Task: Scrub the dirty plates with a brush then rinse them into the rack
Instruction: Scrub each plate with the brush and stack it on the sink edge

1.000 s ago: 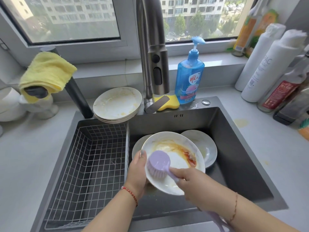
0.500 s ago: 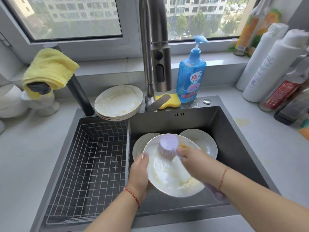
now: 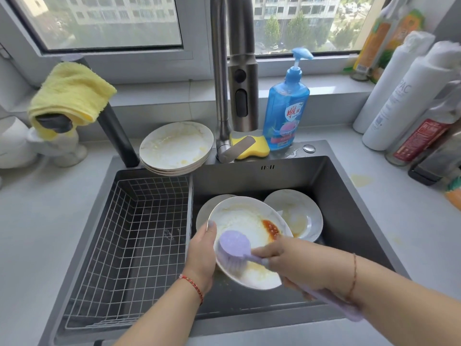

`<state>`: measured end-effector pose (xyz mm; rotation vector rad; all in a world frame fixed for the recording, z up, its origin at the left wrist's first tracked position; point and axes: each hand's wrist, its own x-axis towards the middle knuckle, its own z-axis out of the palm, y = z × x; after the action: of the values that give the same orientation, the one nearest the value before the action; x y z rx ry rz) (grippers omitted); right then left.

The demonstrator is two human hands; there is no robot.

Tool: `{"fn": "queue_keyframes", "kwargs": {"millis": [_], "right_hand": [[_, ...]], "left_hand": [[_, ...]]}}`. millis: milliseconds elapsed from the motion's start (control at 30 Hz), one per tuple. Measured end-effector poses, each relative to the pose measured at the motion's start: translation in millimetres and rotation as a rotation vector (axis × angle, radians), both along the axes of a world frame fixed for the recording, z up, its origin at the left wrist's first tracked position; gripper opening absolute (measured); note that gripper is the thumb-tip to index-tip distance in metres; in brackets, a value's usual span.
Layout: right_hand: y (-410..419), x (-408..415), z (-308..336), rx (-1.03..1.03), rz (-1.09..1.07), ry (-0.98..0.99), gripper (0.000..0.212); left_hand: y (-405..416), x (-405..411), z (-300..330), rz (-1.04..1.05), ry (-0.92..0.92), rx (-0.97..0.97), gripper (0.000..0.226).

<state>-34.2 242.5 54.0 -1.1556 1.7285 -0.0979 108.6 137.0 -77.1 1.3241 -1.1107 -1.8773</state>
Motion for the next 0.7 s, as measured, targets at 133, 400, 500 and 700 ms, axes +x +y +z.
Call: {"fn": "queue_keyframes", "kwargs": {"millis": [133, 400, 500, 700], "right_hand": [[-27, -13, -30, -0.147, -0.104, 0.141, 0.036], [-2, -48, -30, 0.084, 0.166, 0.435, 0.033], [10, -34, -14, 0.179, 0.253, 0.278, 0.033], [1, -14, -5, 0.070, -0.249, -0.234, 0.040]], "left_hand": [[7, -3, 3, -0.048, 0.026, 0.010, 0.037], [-7, 1, 5, 0.000, -0.033, -0.075, 0.029], [-5, 1, 5, -0.045, -0.059, -0.105, 0.029], [5, -2, 6, -0.067, 0.038, -0.048, 0.066]]}}
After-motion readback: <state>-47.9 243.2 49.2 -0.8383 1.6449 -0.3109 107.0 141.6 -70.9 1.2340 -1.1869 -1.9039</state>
